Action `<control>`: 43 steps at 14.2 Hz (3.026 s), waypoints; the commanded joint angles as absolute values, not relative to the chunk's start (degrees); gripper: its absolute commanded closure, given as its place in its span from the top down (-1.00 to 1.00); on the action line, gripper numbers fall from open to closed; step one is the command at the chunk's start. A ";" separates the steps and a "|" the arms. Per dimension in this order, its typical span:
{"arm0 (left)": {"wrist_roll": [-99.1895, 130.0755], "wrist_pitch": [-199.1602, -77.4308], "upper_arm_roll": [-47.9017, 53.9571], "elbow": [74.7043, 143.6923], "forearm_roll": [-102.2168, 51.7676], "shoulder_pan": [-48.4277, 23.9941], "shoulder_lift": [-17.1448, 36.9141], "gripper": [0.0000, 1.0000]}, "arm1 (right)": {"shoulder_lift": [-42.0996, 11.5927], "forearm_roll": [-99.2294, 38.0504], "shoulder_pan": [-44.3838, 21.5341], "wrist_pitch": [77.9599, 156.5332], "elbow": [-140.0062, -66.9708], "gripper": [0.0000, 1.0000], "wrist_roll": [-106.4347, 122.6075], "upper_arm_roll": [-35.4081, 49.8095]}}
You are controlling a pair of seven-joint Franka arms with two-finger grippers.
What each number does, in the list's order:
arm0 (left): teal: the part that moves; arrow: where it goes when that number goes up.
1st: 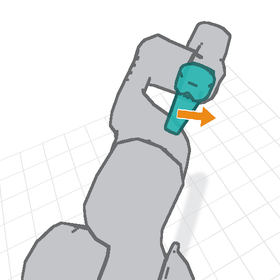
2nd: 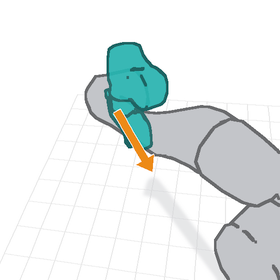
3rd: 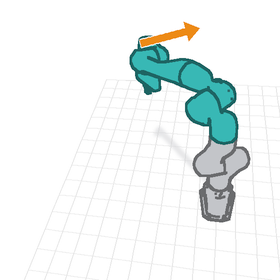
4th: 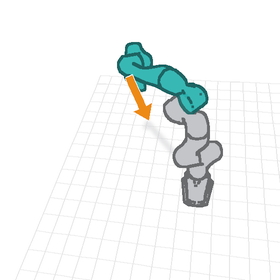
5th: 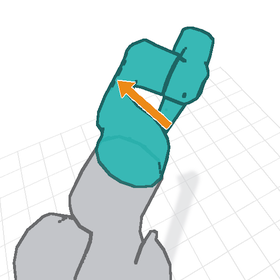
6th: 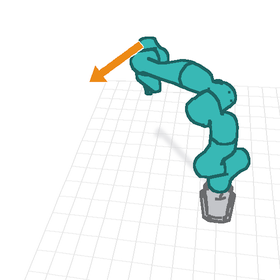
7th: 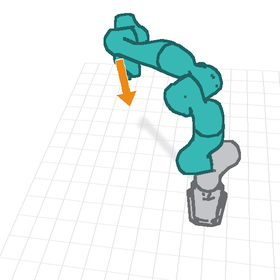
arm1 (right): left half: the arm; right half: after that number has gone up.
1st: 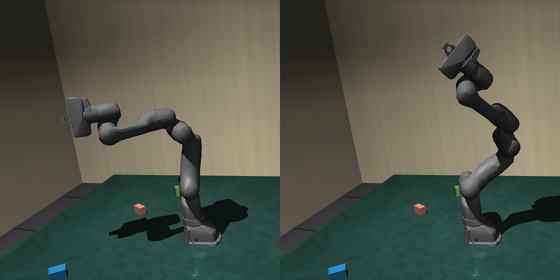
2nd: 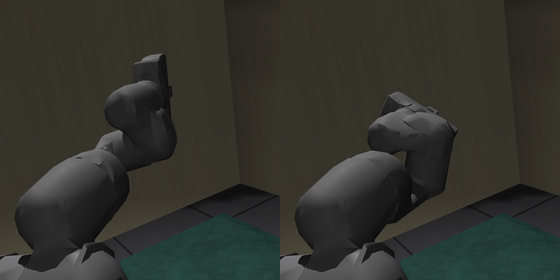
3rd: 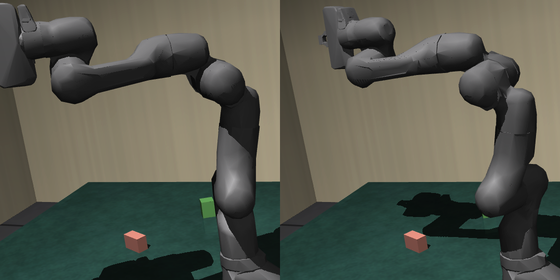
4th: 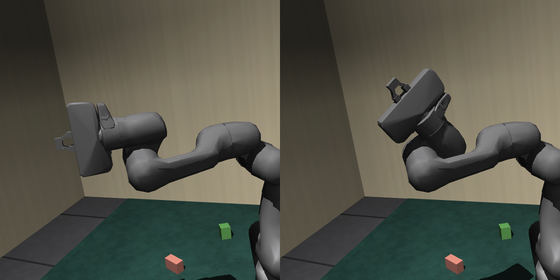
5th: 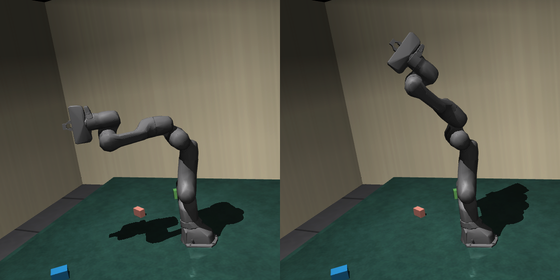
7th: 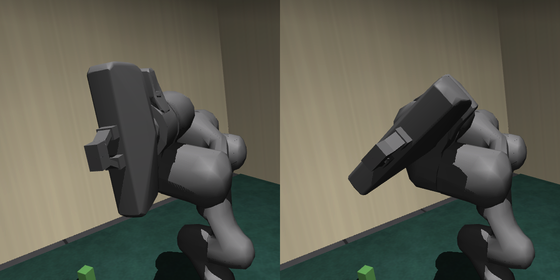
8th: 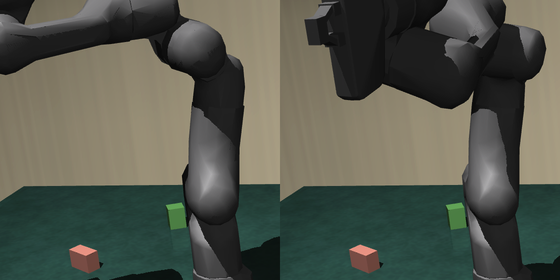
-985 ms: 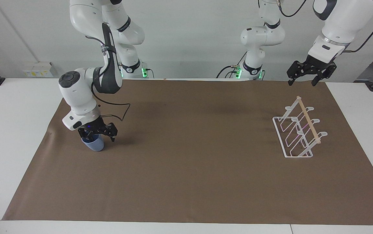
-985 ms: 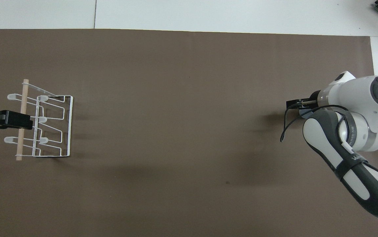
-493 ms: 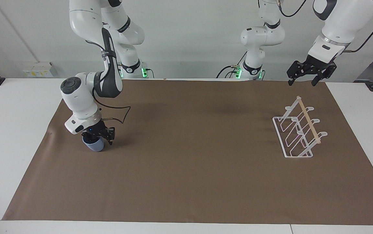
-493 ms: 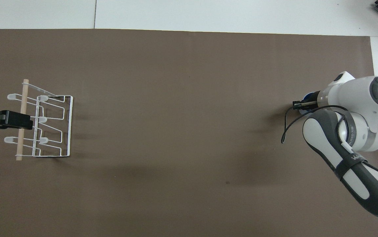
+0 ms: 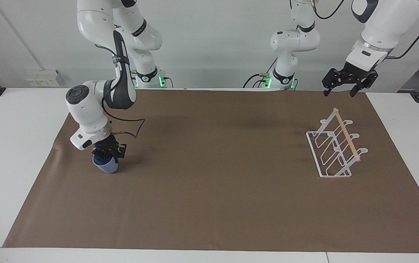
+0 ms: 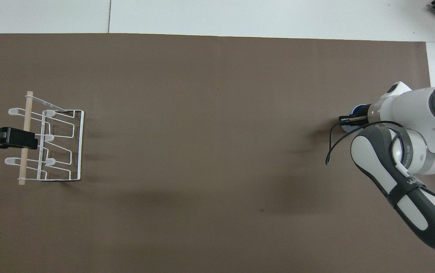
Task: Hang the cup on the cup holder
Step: 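Lower the right gripper onto the blue cup rim and grasp it, then lift the cup with the right gripper while the left gripper approaches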
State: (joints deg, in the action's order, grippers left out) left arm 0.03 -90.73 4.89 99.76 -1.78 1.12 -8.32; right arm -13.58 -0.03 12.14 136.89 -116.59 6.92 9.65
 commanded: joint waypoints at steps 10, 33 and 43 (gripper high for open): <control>-0.36 -92.37 4.83 102.83 -1.14 1.32 -10.63 1.00 | -6.87 0.00 11.95 118.83 -105.65 -1.00 8.26 15.10; 61.87 -100.45 3.69 119.69 -50.69 6.51 -19.15 1.00 | -0.44 -61.00 9.60 123.11 -99.84 -1.00 1.76 35.86; 74.35 -107.31 7.12 122.87 -64.07 4.58 -20.74 1.00 | -0.44 -61.61 -0.88 139.13 -100.72 -1.00 -10.87 36.03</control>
State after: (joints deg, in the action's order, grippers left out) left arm 73.05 -104.77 6.72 121.13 -62.50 6.24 -19.07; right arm -1.18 -59.66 -0.73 138.82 -100.15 -7.83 35.81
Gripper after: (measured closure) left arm 0.000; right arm 0.916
